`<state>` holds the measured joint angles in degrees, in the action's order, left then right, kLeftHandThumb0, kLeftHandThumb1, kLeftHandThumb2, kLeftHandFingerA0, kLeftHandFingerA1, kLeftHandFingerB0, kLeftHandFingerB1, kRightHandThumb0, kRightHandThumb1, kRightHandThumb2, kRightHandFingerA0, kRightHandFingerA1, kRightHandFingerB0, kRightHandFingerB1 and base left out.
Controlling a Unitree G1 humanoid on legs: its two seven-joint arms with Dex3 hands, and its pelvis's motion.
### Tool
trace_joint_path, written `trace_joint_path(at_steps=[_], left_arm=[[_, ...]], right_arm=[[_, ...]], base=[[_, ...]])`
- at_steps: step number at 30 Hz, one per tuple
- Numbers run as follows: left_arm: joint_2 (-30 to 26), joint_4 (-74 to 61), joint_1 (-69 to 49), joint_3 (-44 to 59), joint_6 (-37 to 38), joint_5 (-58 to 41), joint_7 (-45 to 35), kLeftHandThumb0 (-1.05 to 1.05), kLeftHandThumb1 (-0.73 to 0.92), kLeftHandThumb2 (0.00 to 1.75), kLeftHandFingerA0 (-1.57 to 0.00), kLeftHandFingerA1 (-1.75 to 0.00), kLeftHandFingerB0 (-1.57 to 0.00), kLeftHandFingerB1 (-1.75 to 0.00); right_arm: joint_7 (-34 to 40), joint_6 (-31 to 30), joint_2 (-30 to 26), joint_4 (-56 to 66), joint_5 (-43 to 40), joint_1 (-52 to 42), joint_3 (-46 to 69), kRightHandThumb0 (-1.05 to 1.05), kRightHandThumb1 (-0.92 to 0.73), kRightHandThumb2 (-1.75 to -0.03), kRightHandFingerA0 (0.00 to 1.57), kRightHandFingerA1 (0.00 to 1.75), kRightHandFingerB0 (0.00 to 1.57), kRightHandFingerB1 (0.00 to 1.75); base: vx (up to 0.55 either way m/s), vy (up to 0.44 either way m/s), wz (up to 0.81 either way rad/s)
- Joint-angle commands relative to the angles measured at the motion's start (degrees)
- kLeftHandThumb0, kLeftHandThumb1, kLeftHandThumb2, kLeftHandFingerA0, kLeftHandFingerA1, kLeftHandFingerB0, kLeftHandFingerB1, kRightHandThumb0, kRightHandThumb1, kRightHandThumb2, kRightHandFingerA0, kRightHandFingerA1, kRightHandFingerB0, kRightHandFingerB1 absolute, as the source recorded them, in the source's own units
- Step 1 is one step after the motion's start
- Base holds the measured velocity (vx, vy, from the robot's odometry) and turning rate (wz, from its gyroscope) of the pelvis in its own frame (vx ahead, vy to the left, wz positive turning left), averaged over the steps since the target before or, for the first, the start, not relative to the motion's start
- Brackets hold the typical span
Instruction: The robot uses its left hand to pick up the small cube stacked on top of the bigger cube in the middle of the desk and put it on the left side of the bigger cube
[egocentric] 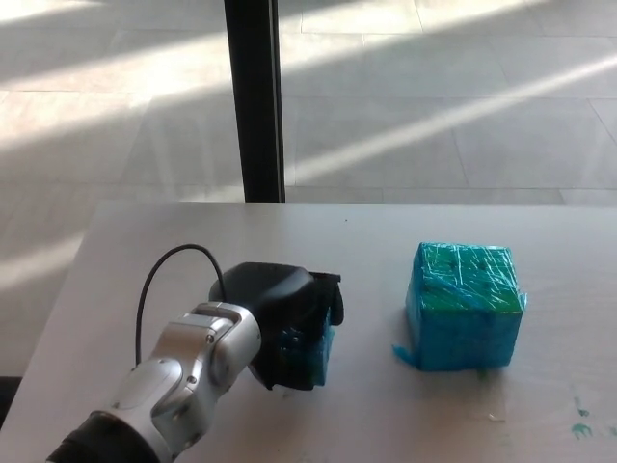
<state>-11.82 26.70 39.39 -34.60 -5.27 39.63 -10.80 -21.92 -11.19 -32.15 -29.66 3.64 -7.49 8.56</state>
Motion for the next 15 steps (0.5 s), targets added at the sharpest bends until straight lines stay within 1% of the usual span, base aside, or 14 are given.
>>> trace_joint_path(at_steps=[1,2,3,5,6,7,8,9,10,11,12,13,14,15], left_arm=[[-1.89,0.5,-0.68,-2.05,-1.57,4.77,0.04,-0.24,0.67,0.66,-0.76,-1.6,-0.78,-0.77],[-1.94,0.51,-0.66,-2.17,-1.6,4.91,0.03,-0.24,0.67,0.66,-0.76,-1.6,-0.78,-0.77],[-2.46,0.7,-0.64,-3.08,-1.67,6.16,0.22,-0.25,0.65,0.65,-0.75,-1.51,-0.76,-0.72],[-3.76,1.06,0.4,-5.89,-2.92,9.7,-1.68,-0.27,0.7,0.63,-0.66,-1.55,-0.65,-0.86],[-4.52,0.66,1.33,-7.79,-4.88,12.11,-4.74,-0.31,0.7,0.6,-0.44,-1.08,-0.47,-0.51],[-4.57,0.71,2.39,-8.74,-6.76,13.03,-7.6,-0.28,0.67,0.6,-0.38,-0.85,-0.4,-0.43],[-4.51,0.76,2.74,-9.0,-7.37,12.94,-8.33,-0.28,0.67,0.6,-0.38,-0.85,-0.4,-0.43],[-4.6,0.45,2.74,-9.06,-7.97,13.03,-8.43,-0.28,0.59,0.58,-0.35,-0.76,-0.39,-0.4],[-4.39,-0.08,2.75,-8.37,-9.33,12.01,-9.89,-0.5,0.5,0.56,-0.19,-0.61,-0.3,-0.35],[-4.27,-0.33,2.76,-8.11,-9.91,11.63,-10.63,-0.5,0.5,0.56,-0.19,-0.61,-0.3,-0.35],[-4.34,-0.52,2.87,-8.24,-10.08,11.91,-11.1,-0.65,0.39,0.76,-0.09,-0.57,-0.15,-0.44],[-4.46,-0.73,3.01,-8.39,-10.23,12.22,-11.64,-0.65,0.39,0.76,-0.09,-0.57,-0.15,-0.44],[-4.56,-1.55,3.07,-7.9,-10.48,11.55,-12.92,-0.74,0.51,0.57,0.0,-0.44,-0.12,-0.33],[-4.53,-1.61,3.32,-7.89,-10.71,11.46,-13.98,-0.8,0.45,0.87,0.0,-0.28,-0.08,-0.33]], right_arm=[[0.07,-1.45,-0.55,2.17,-0.12,-0.72,-0.14,-0.38,-0.7,-0.62,0.6,0.54,0.56,0.39],[0.1,-1.55,-0.56,2.37,-0.05,-0.8,-0.17,-0.38,-0.7,-0.62,0.6,0.54,0.56,0.39],[-0.13,-1.68,-0.43,2.03,-0.47,-0.57,0.1,-0.38,-0.7,-0.62,0.6,0.56,0.57,0.4],[0.01,-0.5,-0.06,-0.33,-0.74,0.29,0.24,-0.38,-0.71,-0.62,0.6,0.55,0.57,0.4],[-0.11,-0.35,-0.04,-0.3,-0.85,0.2,0.28,-0.38,-0.72,-0.62,0.6,0.56,0.56,0.4],[-0.16,-0.8,0.0,0.95,-1.14,-0.38,0.59,-0.37,-0.72,-0.62,0.6,0.55,0.55,0.4],[-0.16,-1.02,0.02,1.48,-1.24,-0.61,0.72,-0.37,-0.72,-0.62,0.6,0.55,0.55,0.4],[-0.19,-0.74,-0.16,1.57,-0.97,-0.73,0.55,-0.38,-0.72,-0.62,0.59,0.55,0.55,0.4],[-0.16,-0.07,-0.28,1.57,-0.76,-0.96,0.45,-0.38,-0.71,-0.61,0.59,0.53,0.54,0.4],[-0.13,0.17,-0.26,1.54,-0.74,-1.07,0.45,-0.38,-0.71,-0.61,0.59,0.53,0.54,0.4],[0.03,-0.16,-0.19,1.58,-0.68,-1.03,0.44,-0.39,-0.7,-0.62,0.6,0.53,0.55,0.4],[0.25,-0.7,-0.16,1.67,-0.55,-0.9,0.39,-0.39,-0.7,-0.62,0.6,0.53,0.55,0.4],[0.46,-0.52,-0.19,0.23,-0.26,-0.13,0.15,-0.39,-0.7,-0.62,0.61,0.52,0.57,0.39],[0.3,-0.02,-0.15,-0.95,-0.24,0.34,0.0,-0.39,-0.7,-0.61,0.61,0.55,0.58,0.4]], base=[[0.0,0.0,0.0],[0.0,0.0,0.0],[0.0,0.0,0.0],[0.0,0.0,0.0],[0.0,0.0,0.0],[0.0,0.0,0.0],[0.0,0.0,0.0],[0.0,0.0,0.0],[0.0,0.0,0.0],[0.0,0.0,0.0],[0.0,0.0,0.0],[0.0,0.0,0.0],[0.0,0.0,0.0],[0.0,0.0,0.0]])
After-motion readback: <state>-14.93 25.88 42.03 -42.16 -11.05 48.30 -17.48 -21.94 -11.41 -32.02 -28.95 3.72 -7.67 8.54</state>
